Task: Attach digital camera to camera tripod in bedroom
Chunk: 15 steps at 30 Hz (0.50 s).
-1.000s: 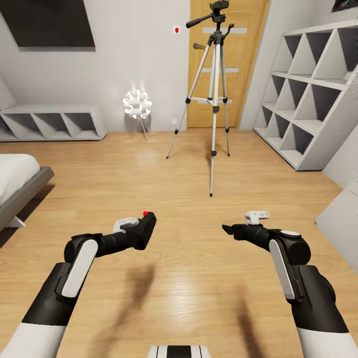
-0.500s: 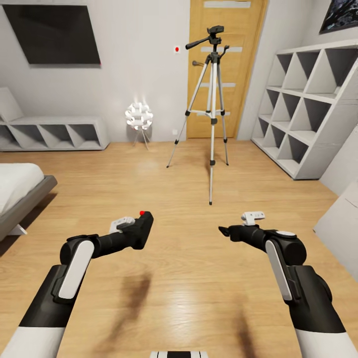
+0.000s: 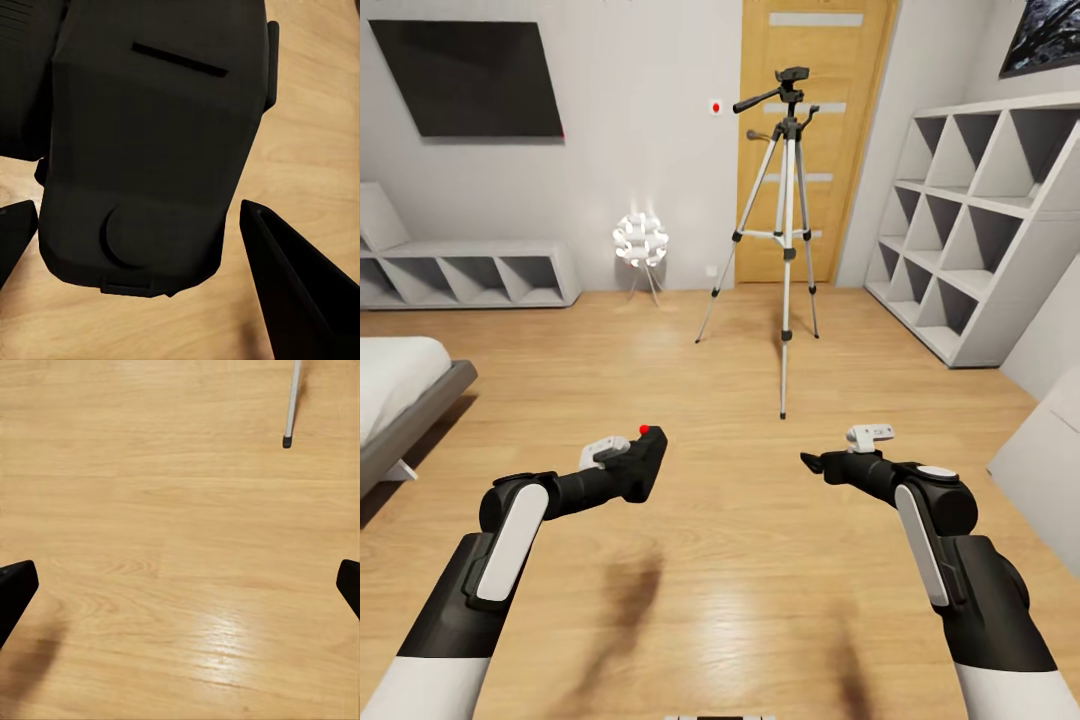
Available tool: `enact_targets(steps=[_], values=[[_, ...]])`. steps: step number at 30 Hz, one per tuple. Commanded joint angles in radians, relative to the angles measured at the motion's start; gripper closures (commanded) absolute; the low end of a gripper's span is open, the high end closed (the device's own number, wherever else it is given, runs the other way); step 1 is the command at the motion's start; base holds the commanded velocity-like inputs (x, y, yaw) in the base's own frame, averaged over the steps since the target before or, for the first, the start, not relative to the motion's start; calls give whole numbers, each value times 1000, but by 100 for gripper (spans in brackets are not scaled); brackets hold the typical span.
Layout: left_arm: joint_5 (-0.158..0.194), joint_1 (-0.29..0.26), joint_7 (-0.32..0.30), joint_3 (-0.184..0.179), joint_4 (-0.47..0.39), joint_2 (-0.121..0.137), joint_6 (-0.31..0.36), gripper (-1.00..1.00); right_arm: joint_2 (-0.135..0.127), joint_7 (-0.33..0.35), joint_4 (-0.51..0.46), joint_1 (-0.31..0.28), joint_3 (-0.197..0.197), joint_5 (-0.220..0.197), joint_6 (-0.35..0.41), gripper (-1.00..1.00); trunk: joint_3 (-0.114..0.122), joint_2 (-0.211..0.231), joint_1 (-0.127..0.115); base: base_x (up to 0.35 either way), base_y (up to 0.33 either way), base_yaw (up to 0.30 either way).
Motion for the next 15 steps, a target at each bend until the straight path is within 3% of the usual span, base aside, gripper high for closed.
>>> enact_targets(steps=[1,15], values=[[9,-1,6,-1,-1,1,3,100,-1,-5,-1,0,1,-9,4,-100,2,7,-4,0,0,0],[14,-1,10,-2,-10,3,3,100,-4,-4,-1,0,3,-9,0,-100,46,105,-58,0,0,0]])
